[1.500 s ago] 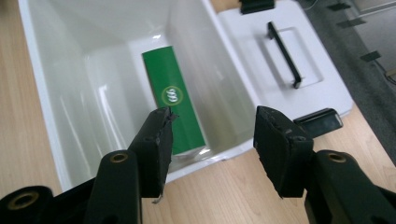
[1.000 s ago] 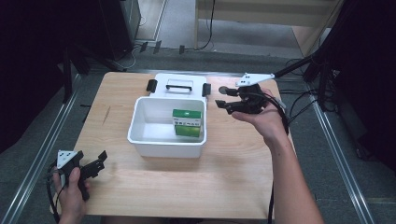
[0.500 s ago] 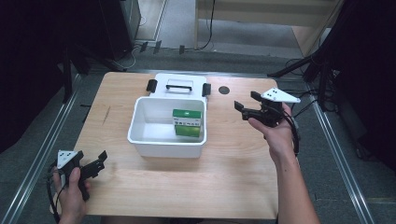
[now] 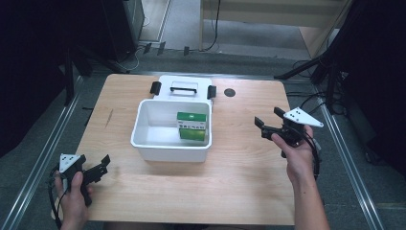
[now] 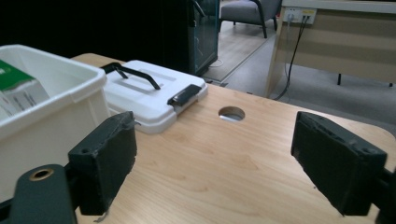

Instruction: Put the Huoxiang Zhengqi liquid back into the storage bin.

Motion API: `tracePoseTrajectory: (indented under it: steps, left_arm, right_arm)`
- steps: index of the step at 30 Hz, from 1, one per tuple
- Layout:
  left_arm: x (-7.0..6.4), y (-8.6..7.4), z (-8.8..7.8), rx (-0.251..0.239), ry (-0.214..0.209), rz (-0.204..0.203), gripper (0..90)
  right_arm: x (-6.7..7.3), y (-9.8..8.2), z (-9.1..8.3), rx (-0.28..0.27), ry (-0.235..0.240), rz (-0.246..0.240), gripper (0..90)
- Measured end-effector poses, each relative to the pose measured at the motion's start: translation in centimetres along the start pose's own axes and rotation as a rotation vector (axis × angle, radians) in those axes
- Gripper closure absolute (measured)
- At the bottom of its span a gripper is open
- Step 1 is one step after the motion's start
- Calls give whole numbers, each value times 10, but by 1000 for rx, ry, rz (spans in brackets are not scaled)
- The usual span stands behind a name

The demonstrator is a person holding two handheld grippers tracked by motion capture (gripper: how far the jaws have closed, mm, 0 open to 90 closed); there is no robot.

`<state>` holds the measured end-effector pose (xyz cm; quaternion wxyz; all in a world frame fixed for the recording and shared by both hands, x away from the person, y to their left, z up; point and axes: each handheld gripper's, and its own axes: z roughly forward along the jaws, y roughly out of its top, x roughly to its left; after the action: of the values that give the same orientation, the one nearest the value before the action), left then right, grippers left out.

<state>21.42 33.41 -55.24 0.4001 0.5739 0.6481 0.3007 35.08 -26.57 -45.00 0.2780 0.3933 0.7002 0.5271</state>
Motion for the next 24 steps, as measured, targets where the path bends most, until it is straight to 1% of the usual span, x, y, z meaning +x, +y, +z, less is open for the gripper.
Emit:
tracePoseTrajectory:
  steps: [3,5,6,7,9,15,17,18,20,21,22,24]
  left_arm:
    - [0,0,0,1,3,3,93]
    - [0,0,0,1,4,3,93]
    - [0,0,0,1,4,4,93]
    - [-1,0,0,0,4,4,93]
    - [-1,0,0,0,5,6,93]
    - [-1,0,0,1,6,7,93]
    - [-1,0,0,2,7,9,93]
    - [-1,0,0,1,7,9,93]
    - [-1,0,0,1,7,9,93]
    - [-1,0,0,2,8,9,93]
    - [-1,0,0,2,9,9,93]
    - [-1,0,0,2,9,11,93]
  right_arm:
    - [-4,-10,-7,1,-13,1,139]
    - [-7,-20,-14,0,-20,16,139]
    - [-7,-20,-14,0,-20,16,139]
    - [-9,-25,-19,1,-28,21,140]
    - [-10,-28,-21,1,-30,26,139]
    - [-14,-47,-35,3,-54,22,139]
    - [-16,-53,-40,3,-62,38,139]
    - [-18,-60,-47,-4,-74,48,139]
    - [-18,-62,-49,-8,-78,50,139]
    - [-19,-68,-55,-11,-86,55,139]
    - [-19,-68,-55,-11,-86,55,139]
    - [-20,-77,-63,-9,-99,54,139]
